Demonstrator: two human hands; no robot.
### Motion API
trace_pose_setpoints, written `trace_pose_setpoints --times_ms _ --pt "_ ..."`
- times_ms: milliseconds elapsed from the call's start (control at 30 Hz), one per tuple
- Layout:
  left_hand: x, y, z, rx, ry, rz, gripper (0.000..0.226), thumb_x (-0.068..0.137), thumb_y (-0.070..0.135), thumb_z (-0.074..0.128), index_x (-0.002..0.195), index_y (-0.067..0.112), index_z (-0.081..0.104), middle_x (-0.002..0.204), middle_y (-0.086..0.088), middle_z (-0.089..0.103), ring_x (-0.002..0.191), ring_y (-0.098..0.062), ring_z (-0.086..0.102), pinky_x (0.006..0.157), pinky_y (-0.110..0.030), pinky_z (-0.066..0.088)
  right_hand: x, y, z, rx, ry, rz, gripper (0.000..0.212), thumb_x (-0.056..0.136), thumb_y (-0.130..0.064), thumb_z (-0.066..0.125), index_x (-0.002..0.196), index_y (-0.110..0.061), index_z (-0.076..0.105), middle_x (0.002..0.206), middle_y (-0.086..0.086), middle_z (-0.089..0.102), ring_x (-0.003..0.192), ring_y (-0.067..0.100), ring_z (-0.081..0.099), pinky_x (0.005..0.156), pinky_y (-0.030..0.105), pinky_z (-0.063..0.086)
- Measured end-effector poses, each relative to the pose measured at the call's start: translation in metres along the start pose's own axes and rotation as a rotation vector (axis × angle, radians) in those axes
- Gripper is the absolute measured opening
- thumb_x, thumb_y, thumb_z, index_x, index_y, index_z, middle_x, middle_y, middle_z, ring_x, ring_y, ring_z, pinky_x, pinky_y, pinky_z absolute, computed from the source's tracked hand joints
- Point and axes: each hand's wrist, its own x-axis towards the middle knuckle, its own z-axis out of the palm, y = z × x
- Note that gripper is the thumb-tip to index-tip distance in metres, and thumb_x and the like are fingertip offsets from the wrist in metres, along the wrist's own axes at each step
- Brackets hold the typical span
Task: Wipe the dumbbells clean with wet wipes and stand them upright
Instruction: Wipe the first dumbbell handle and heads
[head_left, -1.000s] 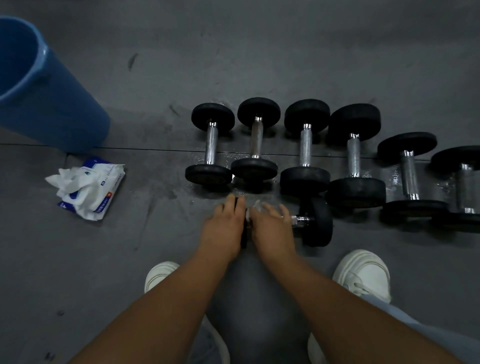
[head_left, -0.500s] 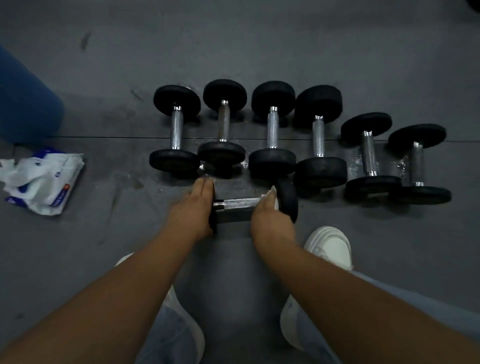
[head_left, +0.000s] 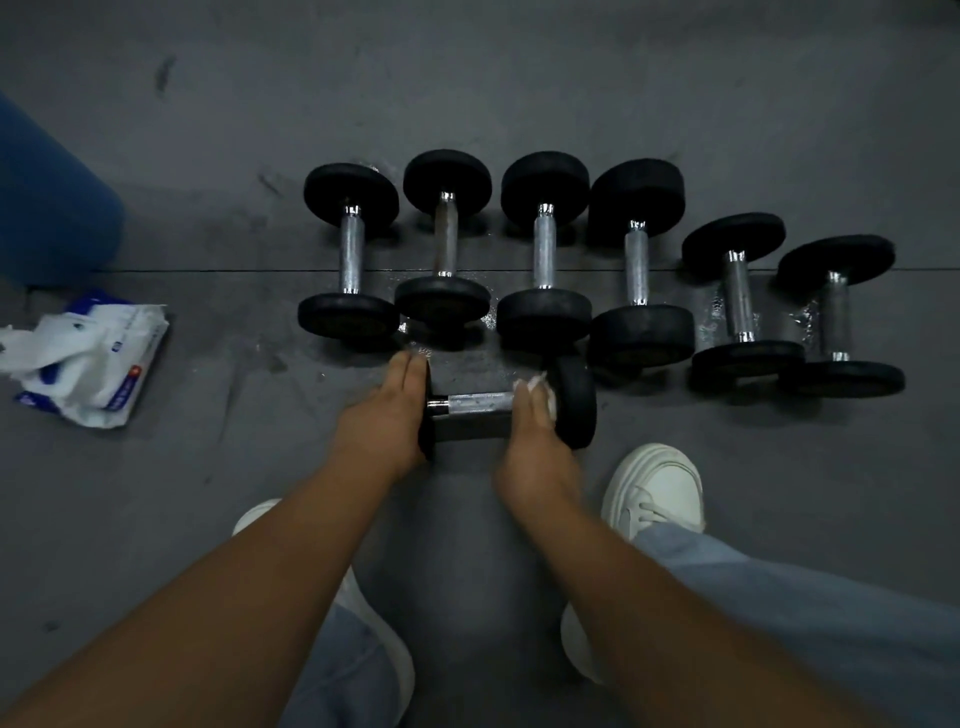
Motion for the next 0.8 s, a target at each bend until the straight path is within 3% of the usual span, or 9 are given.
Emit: trace_pose_setpoints --times_ms 100,233,367,467,567,633,667,733,800 --pt "0.001 0.001 -0.001 -0.003 -0.010 -0.003 0.114 0.067 0.022 0.083 0.153 0.020 0.008 0.161 0.004 0.001 0.115 -0.031 0.058 0.080 -0.042 0.051 -0.018 0.010 0.012 0.022 -0.006 -0.098 0.092 0.080 0.006 0.043 0.154 -0.024 -0.002 0.159 -0.008 -0.019 0.147 0.019 0.016 0.103 0.032 0.041" --pt "0.001 0.000 0.001 -0.012 0.006 -0.001 0.111 0.068 0.023 0.081 0.152 0.020 0.009 0.161 0.005 0.002 0.109 -0.031 0.061 0.078 -0.042 0.052 0.014 -0.001 -0.003 0.077 0.035 0.080 0.080 0.087 0.000 0.043 0.154 -0.026 0.007 0.161 -0.014 -0.007 0.130 0.025 0.047 0.097 0.038 0.044" --pt "-0.001 -0.003 0.005 -0.014 0.042 0.047 0.110 0.064 0.028 0.082 0.150 0.022 0.014 0.159 0.005 0.008 0.100 -0.032 0.063 0.069 -0.039 0.049 -0.024 0.008 0.016 0.061 0.032 -0.076 0.091 0.081 0.003 0.046 0.154 -0.024 0.001 0.160 -0.011 -0.014 0.135 0.026 0.039 0.100 0.035 0.042" --pt "-0.002 -0.005 0.007 -0.012 0.056 0.052 0.110 0.060 0.030 0.084 0.148 0.021 0.019 0.158 0.005 0.013 0.097 -0.033 0.065 0.069 -0.040 0.049 0.006 0.005 0.006 0.165 0.047 0.007 0.084 0.081 0.005 0.045 0.153 -0.022 0.012 0.162 -0.007 -0.001 0.136 0.025 0.037 0.104 0.034 0.039" --pt "-0.008 -0.003 0.009 -0.004 0.078 0.039 0.110 0.062 0.030 0.082 0.151 0.021 0.017 0.160 0.005 0.012 0.101 -0.033 0.064 0.076 -0.043 0.050 0.005 0.004 0.007 0.460 0.154 -0.009 0.063 0.082 0.009 0.043 0.143 -0.009 0.040 0.153 0.005 0.033 0.138 0.016 0.034 0.107 0.011 0.025" --pt "-0.008 -0.002 0.009 -0.003 0.080 0.034 0.110 0.064 0.030 0.082 0.152 0.021 0.016 0.161 0.005 0.010 0.102 -0.032 0.064 0.077 -0.042 0.050 -0.015 0.006 0.026 0.791 0.344 0.130 0.042 0.087 0.006 0.046 0.124 -0.008 0.059 0.128 0.007 0.057 0.114 0.015 0.053 0.095 0.009 0.036" --pt "-0.008 -0.002 0.008 -0.009 0.082 0.028 0.110 0.065 0.029 0.082 0.152 0.021 0.015 0.161 0.005 0.010 0.102 -0.032 0.064 0.076 -0.042 0.050 -0.020 0.006 0.030 1.049 0.384 0.317 0.033 0.090 0.003 0.048 0.117 -0.011 0.061 0.117 0.008 0.062 0.099 0.016 0.057 0.083 0.012 0.042" --pt "-0.009 -0.002 0.011 -0.040 0.109 0.033 0.108 0.065 0.027 0.081 0.152 0.021 0.016 0.160 0.005 0.011 0.101 -0.032 0.064 0.073 -0.042 0.050 -0.009 0.003 0.031 1.508 0.263 0.634 0.023 0.096 -0.002 0.049 0.114 -0.010 0.060 0.108 0.009 0.058 0.086 0.017 0.057 0.073 0.018 0.044" --pt "-0.016 0.000 0.020 -0.075 0.150 0.044 0.105 0.067 0.021 0.079 0.152 0.020 0.017 0.159 0.004 0.012 0.096 -0.034 0.063 0.068 -0.042 0.051 0.013 -0.001 0.019 1.768 0.062 0.780 0.018 0.098 -0.003 0.043 0.103 -0.006 0.060 0.105 0.010 0.058 0.097 0.021 0.058 0.087 0.027 0.042"
